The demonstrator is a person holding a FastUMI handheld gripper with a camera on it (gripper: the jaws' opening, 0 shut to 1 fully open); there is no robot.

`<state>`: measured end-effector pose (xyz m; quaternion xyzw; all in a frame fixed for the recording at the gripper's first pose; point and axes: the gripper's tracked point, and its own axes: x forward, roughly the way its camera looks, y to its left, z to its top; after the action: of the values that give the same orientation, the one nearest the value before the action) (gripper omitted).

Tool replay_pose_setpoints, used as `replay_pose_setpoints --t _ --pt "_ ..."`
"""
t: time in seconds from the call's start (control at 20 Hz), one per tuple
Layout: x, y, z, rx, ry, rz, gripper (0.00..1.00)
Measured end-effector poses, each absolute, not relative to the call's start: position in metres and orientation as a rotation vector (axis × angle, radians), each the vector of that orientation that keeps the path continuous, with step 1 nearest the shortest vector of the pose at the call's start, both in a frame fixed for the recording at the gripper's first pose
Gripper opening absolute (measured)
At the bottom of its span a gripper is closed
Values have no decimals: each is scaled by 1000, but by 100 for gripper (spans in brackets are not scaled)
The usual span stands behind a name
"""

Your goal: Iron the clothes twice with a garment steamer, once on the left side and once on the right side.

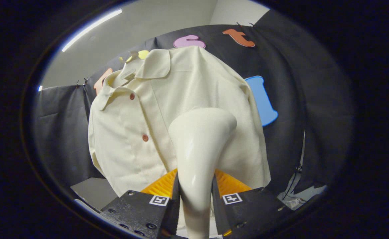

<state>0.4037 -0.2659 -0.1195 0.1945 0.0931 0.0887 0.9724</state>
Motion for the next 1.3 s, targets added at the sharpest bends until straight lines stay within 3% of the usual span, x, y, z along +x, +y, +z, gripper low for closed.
replay_pose_setpoints --t 0.8,1.3 --pt "360 -260 -257 387 319 266 44" --pt "333 -281 -341 449 406 212 44"
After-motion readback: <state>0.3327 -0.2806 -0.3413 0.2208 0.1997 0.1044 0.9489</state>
